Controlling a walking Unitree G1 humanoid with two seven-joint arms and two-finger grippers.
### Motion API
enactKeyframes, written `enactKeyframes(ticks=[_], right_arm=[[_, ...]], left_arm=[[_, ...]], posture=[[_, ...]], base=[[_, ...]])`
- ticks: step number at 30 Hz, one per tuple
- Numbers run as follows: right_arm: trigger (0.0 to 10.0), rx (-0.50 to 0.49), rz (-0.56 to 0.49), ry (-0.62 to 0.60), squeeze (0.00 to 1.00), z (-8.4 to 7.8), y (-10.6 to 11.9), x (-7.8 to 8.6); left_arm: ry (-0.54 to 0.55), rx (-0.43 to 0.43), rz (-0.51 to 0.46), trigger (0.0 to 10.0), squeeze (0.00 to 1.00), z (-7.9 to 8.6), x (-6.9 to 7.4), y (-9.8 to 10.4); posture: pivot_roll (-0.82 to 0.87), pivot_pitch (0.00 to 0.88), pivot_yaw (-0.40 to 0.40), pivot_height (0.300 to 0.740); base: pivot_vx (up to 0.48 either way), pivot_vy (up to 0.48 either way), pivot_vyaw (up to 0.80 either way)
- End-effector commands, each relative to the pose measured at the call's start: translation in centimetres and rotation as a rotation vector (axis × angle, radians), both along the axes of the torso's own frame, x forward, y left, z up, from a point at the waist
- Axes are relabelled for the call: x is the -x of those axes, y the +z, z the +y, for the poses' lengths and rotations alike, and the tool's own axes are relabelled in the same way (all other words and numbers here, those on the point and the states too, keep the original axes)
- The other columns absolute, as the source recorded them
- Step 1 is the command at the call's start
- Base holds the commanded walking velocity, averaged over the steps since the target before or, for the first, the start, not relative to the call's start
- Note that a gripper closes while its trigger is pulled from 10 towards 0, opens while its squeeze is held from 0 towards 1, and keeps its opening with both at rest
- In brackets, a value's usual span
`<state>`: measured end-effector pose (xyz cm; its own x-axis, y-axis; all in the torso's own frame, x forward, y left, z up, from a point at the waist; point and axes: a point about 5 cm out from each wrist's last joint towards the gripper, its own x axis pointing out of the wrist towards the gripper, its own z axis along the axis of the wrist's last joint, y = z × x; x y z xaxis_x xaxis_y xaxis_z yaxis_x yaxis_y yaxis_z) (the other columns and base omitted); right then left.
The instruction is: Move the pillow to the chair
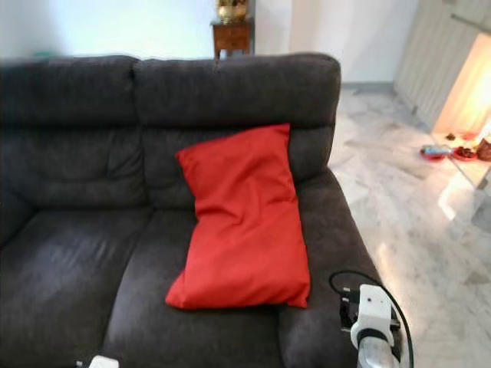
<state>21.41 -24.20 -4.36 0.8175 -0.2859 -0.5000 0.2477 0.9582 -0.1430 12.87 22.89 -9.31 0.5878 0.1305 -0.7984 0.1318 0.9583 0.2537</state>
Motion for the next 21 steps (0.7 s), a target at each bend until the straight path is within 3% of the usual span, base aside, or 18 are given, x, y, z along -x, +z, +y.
enactKeyframes(ticks=[1,8,15,21], right_arm=[[10.0,0.007,-0.007,-0.011,0.00,-0.7,0.3,-0.2],[10.0,0.031,0.006,0.045,0.00,-0.2,0.2,-0.3],[10.0,0.029,0.010,0.056,0.00,0.0,0.2,-0.3],[10.0,0.022,0.012,0.074,0.00,0.2,0.2,-0.4]], left_arm=[[0.001,0.002,0.000,10.0,0.00,-0.2,-0.1,0.0],[-0.001,0.007,0.017,10.0,0.00,-0.6,0.3,-0.3],[-0.001,0.005,0.017,10.0,0.00,-0.3,0.3,-0.2],[0.004,0.002,0.007,10.0,0.00,0.6,0.3,0.0]], posture=[[0.01,0.000,0.047,0.740],[0.01,0.000,0.048,0.740],[0.01,0.000,0.047,0.740],[0.01,0.000,0.046,0.740]], base=[[0.000,0.304,0.00],[0.000,0.290,0.00],[0.000,0.288,0.80],[0.000,0.281,0.00]])
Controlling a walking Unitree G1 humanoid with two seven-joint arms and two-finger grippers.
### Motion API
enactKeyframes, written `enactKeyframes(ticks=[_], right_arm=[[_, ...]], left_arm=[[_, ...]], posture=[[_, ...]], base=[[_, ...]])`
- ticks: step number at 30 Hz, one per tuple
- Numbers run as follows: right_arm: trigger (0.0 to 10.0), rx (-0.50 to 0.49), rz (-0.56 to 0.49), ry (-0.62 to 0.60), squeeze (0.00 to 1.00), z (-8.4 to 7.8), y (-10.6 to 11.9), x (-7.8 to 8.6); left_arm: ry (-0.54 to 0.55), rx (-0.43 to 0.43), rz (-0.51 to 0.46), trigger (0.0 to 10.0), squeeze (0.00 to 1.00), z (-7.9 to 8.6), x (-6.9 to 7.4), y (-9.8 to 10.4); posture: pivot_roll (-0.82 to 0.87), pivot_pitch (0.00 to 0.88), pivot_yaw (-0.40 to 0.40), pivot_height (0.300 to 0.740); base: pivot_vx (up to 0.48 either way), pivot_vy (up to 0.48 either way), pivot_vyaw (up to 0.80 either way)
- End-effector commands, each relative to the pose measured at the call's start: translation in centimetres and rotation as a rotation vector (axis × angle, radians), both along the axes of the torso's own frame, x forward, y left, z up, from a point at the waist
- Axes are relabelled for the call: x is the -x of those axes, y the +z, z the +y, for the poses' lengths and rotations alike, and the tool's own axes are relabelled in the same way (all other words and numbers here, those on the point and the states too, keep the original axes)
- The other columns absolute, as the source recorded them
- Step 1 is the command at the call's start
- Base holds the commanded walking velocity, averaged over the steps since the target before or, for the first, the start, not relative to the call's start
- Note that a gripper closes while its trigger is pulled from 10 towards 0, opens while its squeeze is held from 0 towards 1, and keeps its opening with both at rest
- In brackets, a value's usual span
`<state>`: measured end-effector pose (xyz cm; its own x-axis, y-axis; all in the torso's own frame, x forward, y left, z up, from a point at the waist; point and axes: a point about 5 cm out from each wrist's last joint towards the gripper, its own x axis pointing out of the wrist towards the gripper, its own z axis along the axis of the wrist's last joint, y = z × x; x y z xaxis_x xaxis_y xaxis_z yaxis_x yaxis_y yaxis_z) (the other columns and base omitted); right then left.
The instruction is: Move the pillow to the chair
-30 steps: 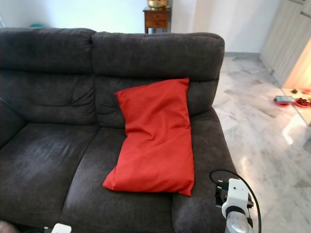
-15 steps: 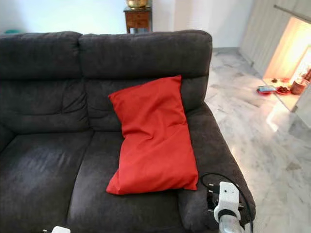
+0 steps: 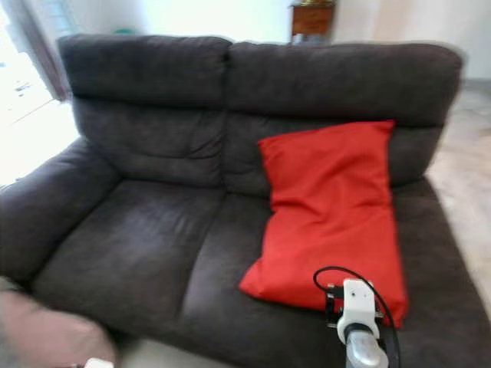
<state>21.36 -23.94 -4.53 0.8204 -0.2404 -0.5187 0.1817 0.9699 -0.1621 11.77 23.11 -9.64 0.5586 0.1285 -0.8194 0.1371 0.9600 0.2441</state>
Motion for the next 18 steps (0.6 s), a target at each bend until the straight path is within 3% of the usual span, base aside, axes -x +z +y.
enactKeyframes(ticks=[1,18], right_arm=[[10.0,0.009,-0.016,0.011,0.00,0.0,0.3,-0.5],[10.0,-0.016,0.013,0.023,0.00,0.4,0.0,-0.4]], left_arm=[[0.000,-0.002,-0.030,10.0,0.00,0.4,-0.8,0.4],[-0.023,0.017,-0.058,10.0,0.00,-1.7,-1.7,0.2]], posture=[[0.01,0.000,0.046,0.740],[0.02,0.000,0.045,0.740]], base=[[0.000,0.277,0.00],[0.000,0.277,0.00]])
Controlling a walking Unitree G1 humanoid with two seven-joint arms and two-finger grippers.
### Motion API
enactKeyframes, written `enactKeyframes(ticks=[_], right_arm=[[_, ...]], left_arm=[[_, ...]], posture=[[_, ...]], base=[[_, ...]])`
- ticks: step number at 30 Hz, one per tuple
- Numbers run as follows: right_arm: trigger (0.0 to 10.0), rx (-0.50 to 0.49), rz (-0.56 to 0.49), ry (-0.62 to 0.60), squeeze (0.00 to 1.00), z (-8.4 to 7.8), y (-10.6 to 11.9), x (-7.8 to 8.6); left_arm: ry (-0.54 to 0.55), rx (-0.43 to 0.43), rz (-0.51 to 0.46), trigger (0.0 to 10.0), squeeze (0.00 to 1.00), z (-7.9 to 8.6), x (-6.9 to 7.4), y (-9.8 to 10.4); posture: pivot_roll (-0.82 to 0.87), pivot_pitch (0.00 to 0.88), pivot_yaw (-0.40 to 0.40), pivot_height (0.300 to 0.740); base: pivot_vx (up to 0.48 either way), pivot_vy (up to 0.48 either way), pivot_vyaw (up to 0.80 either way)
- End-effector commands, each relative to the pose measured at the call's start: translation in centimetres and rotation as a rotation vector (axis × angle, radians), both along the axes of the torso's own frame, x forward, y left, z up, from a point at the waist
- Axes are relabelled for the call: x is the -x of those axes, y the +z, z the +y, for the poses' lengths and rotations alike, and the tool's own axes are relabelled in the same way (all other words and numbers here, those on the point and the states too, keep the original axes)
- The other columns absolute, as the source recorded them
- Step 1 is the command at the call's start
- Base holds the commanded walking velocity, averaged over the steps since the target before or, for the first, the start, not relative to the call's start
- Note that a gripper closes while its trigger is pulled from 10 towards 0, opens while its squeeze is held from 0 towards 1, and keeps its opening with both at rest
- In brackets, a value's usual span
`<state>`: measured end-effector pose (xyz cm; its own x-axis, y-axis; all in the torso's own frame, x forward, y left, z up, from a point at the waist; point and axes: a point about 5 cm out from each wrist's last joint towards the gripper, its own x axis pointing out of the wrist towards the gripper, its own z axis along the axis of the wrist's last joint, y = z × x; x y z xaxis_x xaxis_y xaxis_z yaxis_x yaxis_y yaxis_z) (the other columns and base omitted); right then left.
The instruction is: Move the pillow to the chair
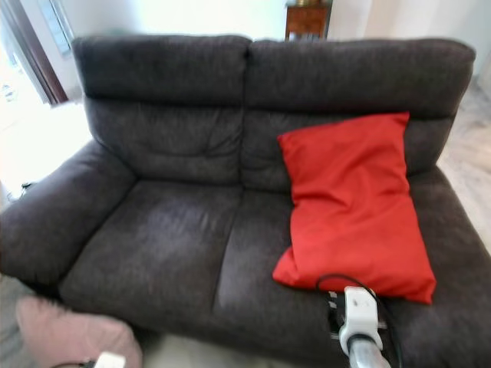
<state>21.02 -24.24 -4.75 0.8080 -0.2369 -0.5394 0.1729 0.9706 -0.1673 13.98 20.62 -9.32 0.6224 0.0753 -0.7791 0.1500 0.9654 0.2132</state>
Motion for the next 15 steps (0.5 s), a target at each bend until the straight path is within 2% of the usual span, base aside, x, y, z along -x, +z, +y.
enactKeyframes(ticks=[1,10,15], right_arm=[[10.0,-0.021,-0.010,0.018,0.00,0.8,0.1,-0.7],[10.0,-0.041,0.025,0.027,0.00,1.1,-0.4,-0.1],[10.0,-0.031,0.082,0.010,0.00,0.7,-1.0,1.0]], left_arm=[[0.009,-0.025,0.016,10.0,0.00,0.7,0.5,-0.1],[0.012,-0.022,-0.001,10.0,0.00,0.6,0.3,0.0],[0.016,-0.020,0.001,10.0,0.00,0.8,0.5,0.0]], posture=[[0.02,0.000,0.045,0.740],[0.02,0.000,0.041,0.740],[0.02,0.000,0.040,0.740]], base=[[0.000,0.277,0.00],[0.000,0.277,0.00],[0.000,0.279,0.00]])
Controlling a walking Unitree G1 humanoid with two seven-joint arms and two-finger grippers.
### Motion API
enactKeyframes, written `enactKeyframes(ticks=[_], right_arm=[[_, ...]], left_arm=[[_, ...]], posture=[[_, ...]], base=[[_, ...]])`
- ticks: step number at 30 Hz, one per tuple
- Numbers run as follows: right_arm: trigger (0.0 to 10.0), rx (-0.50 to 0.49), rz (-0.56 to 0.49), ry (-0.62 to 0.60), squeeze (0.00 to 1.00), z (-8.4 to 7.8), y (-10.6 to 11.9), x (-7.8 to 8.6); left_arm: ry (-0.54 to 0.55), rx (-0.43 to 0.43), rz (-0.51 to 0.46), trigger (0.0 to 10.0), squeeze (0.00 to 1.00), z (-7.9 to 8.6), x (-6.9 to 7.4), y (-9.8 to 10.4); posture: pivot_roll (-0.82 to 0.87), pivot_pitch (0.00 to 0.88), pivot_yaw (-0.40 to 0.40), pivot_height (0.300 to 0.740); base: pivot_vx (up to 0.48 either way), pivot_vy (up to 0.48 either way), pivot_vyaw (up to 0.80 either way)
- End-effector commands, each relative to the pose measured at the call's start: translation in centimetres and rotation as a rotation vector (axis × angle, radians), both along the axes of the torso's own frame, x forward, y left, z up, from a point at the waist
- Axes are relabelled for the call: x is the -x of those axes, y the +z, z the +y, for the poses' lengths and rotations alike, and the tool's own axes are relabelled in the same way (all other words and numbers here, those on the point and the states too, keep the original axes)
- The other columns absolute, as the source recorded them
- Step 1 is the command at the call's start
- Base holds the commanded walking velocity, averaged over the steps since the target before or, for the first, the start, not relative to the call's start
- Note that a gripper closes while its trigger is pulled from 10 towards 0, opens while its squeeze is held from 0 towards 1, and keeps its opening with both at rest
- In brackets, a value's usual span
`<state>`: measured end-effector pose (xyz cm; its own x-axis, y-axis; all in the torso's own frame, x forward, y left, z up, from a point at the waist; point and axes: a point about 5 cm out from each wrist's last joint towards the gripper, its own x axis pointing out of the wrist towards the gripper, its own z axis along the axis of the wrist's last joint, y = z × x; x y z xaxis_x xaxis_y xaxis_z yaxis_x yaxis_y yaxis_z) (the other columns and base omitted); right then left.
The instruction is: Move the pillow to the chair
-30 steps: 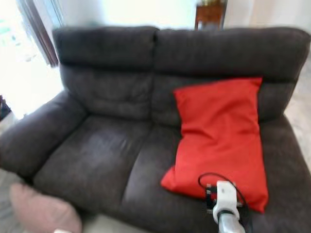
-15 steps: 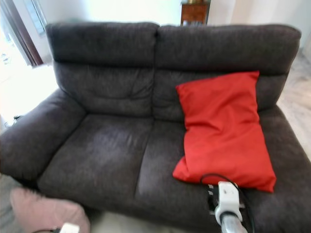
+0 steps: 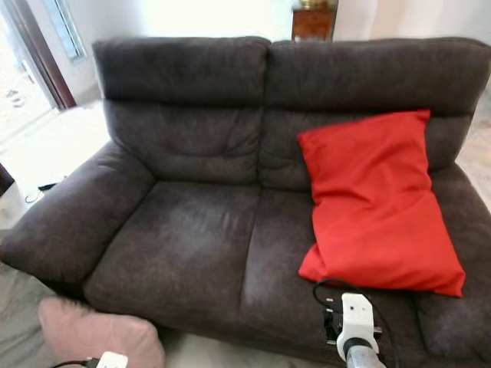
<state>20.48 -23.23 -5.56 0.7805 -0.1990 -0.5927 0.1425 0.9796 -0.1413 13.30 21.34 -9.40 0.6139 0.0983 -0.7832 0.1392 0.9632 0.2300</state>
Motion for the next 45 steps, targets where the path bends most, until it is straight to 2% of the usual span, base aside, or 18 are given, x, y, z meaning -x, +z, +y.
enactKeyframes(ticks=[1,5,6,12,26,40,45], right_arm=[[10.0,0.004,0.030,-0.013,0.00,-0.3,-0.3,0.5],[10.0,0.008,0.095,-0.014,0.00,-0.4,-1.0,1.4],[10.0,0.007,0.147,-0.011,0.00,-0.3,-1.5,2.2],[10.0,-0.027,0.240,-0.020,0.00,0.1,-2.6,3.9],[10.0,-0.055,0.234,-0.011,0.00,-0.1,-2.5,3.8],[10.0,-0.055,0.233,0.010,0.00,0.2,-2.5,3.9],[10.0,-0.059,0.224,0.000,0.00,0.1,-2.5,3.9]], left_arm=[[0.002,-0.002,-0.008,10.0,0.00,0.1,-0.2,0.1],[0.005,-0.002,-0.007,10.0,0.00,0.2,-0.1,0.1],[0.006,-0.002,-0.005,10.0,0.00,0.3,-0.1,0.1],[0.010,0.000,-0.001,10.0,0.00,0.6,0.1,0.1],[-0.005,-0.003,0.016,10.0,0.00,0.5,0.1,0.0],[-0.015,-0.016,0.017,10.0,0.00,1.0,-0.6,0.3],[-0.016,-0.011,0.018,10.0,0.00,0.9,-0.6,0.3]], posture=[[0.02,0.000,0.040,0.740],[0.02,0.000,0.039,0.740],[0.02,0.000,0.040,0.740],[0.02,0.001,0.044,0.740],[0.02,0.006,0.038,0.740],[0.01,0.000,0.059,0.740],[0.01,0.000,0.056,0.740]], base=[[0.000,0.281,0.00],[0.000,0.278,0.00],[0.000,0.274,0.00],[0.000,0.277,0.00],[0.000,0.299,0.00],[0.000,0.322,0.00],[0.000,0.319,0.64]])
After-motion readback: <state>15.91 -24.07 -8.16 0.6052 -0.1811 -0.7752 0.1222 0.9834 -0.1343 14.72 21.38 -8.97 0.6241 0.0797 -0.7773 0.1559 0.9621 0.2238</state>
